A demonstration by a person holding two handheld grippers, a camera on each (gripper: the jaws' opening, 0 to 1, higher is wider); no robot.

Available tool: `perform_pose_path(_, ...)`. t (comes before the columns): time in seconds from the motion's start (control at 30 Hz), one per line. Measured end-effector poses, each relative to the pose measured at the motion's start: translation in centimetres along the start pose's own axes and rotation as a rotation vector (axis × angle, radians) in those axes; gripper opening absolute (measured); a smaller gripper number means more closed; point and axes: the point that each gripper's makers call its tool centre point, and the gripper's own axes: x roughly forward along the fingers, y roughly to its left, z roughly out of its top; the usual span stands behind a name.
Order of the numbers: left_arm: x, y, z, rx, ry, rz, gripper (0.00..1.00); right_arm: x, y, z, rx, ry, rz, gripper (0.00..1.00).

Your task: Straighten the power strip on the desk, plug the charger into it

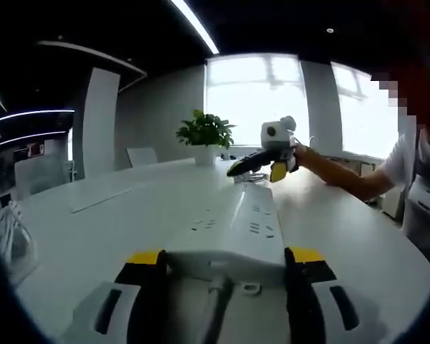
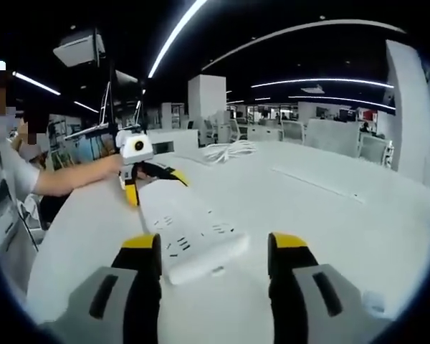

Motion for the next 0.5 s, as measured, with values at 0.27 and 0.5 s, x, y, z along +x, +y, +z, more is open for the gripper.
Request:
perform_pose_path(0.27,0.1,-0.7,-0.2,0.001,0.000,0.001,0.68,-0.5,-1.3,0.3,0.025,-0.017,-0.049,0.58)
perform_pose_path(0.5,0.1,-0.6,-0.2,0.000,-0.001,0.001,0.68,-0.9,-2.5,0.3,0.025,-0.014,-0.085,0.57)
